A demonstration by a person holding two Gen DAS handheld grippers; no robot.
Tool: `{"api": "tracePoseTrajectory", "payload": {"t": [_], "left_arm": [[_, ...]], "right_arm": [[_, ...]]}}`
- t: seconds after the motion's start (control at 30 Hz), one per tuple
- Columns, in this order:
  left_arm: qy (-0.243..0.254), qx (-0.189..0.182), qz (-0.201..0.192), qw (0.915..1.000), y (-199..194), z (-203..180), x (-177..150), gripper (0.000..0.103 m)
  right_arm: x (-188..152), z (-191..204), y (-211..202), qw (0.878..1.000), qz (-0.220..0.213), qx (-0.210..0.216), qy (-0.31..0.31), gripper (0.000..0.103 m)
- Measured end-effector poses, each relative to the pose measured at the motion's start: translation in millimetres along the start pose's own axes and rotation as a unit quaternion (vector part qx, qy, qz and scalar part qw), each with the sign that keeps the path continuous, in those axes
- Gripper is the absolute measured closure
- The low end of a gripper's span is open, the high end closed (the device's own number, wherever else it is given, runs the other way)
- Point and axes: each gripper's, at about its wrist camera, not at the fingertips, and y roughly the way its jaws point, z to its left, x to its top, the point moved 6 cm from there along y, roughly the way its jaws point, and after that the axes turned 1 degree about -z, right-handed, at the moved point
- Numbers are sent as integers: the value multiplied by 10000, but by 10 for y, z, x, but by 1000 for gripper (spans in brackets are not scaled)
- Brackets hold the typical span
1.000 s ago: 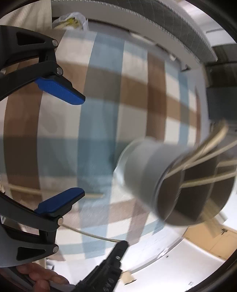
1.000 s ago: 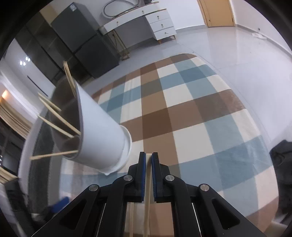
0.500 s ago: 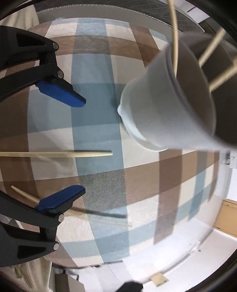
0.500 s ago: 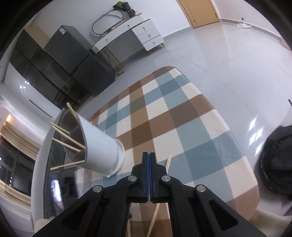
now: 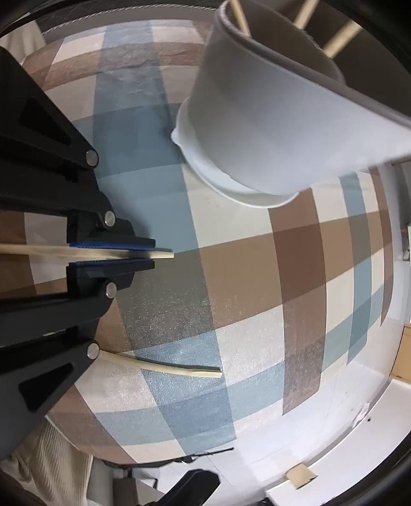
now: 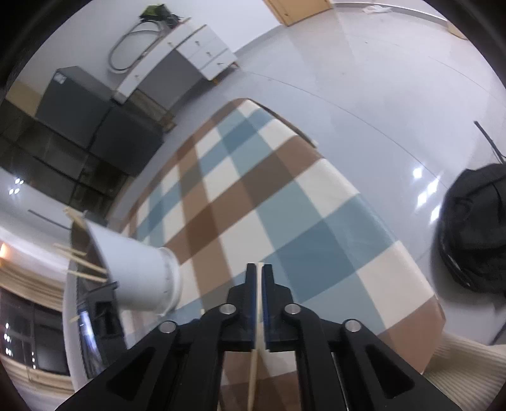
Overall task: Organize utensils
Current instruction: 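Grasp a wooden chopstick with the right tool while the left tool grasps another, then lift the right tool's chopstick over the holder while the left tool carries its chopstick there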
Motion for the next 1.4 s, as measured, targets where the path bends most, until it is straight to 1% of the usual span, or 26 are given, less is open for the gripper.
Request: {"api": "tracePoseTrajectory", "payload": {"t": [0.07, 0.13, 0.23, 0.3, 0.43, 0.5, 0.57, 0.6, 0.63, 0.67, 0.7, 0.73, 0.8, 0.83, 0.87, 0.9, 1.03, 1.1, 1.17, 1.23, 1.3, 1.33, 1.37, 1.4], "left_arm": [[-23, -90, -114, 9999, -7, 23, -7, 102], [-145, -199, -240, 9994, -50, 63, -17, 102], [-441, -467, -471, 9968, -176, 205, -47, 102], [-554, -619, -657, 9944, -284, 280, -64, 102], [-657, -857, -1087, 9882, -594, 431, -130, 102], [-684, -952, -1317, 9843, -733, 488, -139, 102], [-713, -999, -1476, 9814, -842, 477, -112, 102], [-705, -1009, -1565, 9800, -908, 501, -114, 102], [-682, -984, -1659, 9789, -976, 527, -121, 102], [-654, -979, -1714, 9781, -1024, 549, -122, 102], [-629, -984, -1759, 9774, -1041, 533, -113, 102], [-623, -983, -1783, 9771, -1046, 523, -110, 102], [-641, -990, -1793, 9767, -1103, 557, -148, 102], [-658, -1012, -1806, 9761, -1113, 570, -160, 102], [-662, -1018, -1804, 9761, -1110, 579, -165, 102], [-674, -1005, -1794, 9763, -1114, 596, -156, 102], [-737, -1019, -1750, 9765, -1110, 636, -146, 102], [-737, -1023, -1756, 9763, -1151, 691, -154, 102], [-720, -991, -1763, 9767, -1174, 705, -165, 102], [-694, -962, -1795, 9766, -1194, 724, -177, 102], [-617, -884, -1864, 9765, -1240, 722, -198, 102], [-595, -874, -1894, 9762, -1265, 719, -211, 102], [-590, -911, -1915, 9755, -1292, 718, -229, 102], [-604, -908, -1928, 9752, -1312, 721, -241, 102]], "right_arm": [[-10, -37, 70, 9999, 82, -32, 59, 81], [-29, -62, 166, 9997, 199, -81, 94, 75], [-70, -76, 323, 9990, 407, -139, 89, 75], [-95, -51, 409, 9985, 523, -137, 54, 75], [-168, 124, 571, 9968, 660, -278, -360, 76], [-198, 216, 635, 9954, 649, -413, -568, 78], [-225, 288, 707, 9930, 659, -593, -775, 85], [-237, 300, 729, 9917, 664, -701, -850, 85], [-256, 314, 766, 9891, 656, -909, -959, 85], [-271, 323, 782, 9880, 655, -992, -988, 85], [-271, 338, 783, 9873, 547, -1070, -1039, 85], [-273, 355, 793, 9857, 514, -1159, -1107, 83], [-287, 404, 811, 9809, 403, -1362, -1326, 84], [-283, 419, 821, 9793, 360, -1401, -1413, 87], [-293, 437, 824, 9767, 274, -1474, -1532, 93], [-302, 449, 841, 9754, 257, -1529, -1570, 96], [-302, 434, 818, 9785, 186, -1384, -1517, 97], [-308, 413, 777, 9843, 180, -1147, -1330, 97], [-303, 461, 748, 9865, 131, -1024, -1273, 97], [-305, 526, 629, 9893, -19, -725, -1267, 97], [-315, 604, 530, 9897, -181, -550, -1307, 97], [-348, 655, 424, 9911, -323, -230, -1269, 97], [-382, 697, 371, 9911, -385, -94, -1274, 97], [-431, 745, 321, 9896, -413, -65, -1379, 97]]}}
